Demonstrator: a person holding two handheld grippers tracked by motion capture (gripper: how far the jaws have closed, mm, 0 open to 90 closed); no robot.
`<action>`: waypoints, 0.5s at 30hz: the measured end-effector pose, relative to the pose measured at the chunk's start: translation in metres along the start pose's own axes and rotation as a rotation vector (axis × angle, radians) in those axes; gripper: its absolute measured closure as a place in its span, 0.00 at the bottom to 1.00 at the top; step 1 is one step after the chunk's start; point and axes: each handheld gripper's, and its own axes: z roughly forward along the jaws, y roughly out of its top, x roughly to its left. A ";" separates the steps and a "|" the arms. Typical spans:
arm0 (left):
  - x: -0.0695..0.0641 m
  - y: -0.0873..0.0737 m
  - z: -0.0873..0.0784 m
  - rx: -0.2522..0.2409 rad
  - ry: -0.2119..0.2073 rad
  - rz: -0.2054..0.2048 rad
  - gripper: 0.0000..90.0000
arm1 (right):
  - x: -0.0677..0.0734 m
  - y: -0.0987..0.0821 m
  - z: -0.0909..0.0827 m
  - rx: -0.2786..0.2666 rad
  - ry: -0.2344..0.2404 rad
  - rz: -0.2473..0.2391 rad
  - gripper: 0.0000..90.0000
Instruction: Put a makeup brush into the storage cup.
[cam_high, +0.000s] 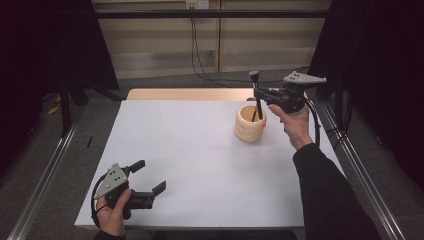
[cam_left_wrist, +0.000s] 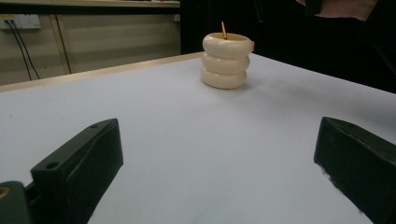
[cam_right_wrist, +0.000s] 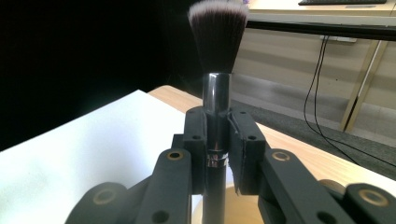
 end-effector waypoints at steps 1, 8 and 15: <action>0.000 0.000 0.000 -0.003 0.000 -0.003 0.01 | -0.001 0.000 0.001 -0.003 -0.001 0.002 0.87; 0.000 0.000 0.000 -0.001 -0.003 0.000 0.02 | -0.005 0.001 0.009 0.003 -0.018 0.012 0.87; -0.001 0.000 0.000 -0.003 -0.002 -0.004 0.02 | -0.009 -0.006 0.016 0.019 -0.033 0.019 0.87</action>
